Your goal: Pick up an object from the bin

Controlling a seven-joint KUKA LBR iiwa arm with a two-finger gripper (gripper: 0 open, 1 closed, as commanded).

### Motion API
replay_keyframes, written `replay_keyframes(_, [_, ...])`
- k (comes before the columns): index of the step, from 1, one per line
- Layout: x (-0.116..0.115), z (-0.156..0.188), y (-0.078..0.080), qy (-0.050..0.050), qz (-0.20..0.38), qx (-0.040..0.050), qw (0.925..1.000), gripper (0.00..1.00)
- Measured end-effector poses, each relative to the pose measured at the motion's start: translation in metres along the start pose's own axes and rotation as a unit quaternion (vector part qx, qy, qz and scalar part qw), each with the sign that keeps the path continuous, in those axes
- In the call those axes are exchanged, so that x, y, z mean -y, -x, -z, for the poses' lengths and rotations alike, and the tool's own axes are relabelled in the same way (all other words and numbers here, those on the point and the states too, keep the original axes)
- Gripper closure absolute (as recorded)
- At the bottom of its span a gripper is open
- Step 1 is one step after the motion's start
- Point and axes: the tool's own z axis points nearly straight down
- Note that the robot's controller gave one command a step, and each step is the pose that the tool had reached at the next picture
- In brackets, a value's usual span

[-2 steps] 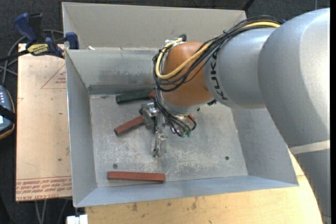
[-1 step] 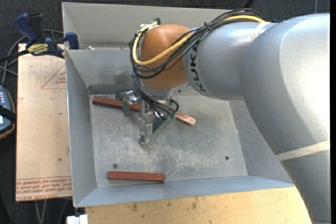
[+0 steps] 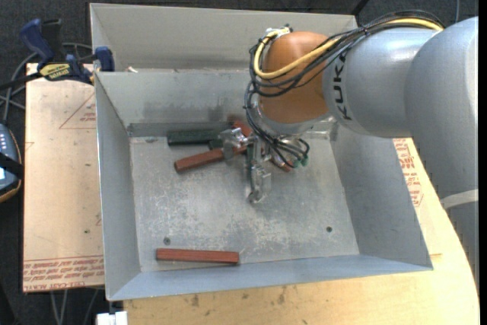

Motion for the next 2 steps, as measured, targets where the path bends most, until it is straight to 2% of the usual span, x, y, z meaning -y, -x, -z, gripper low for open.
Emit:
replay_keyframes(1, [0.097,-0.002,-0.021,-0.001,0.014,0.0016,0.9999,0.0])
replay_keyframes(2, [0.094,-0.006,-0.005,0.002,0.259,-0.0003,0.966,0.0])
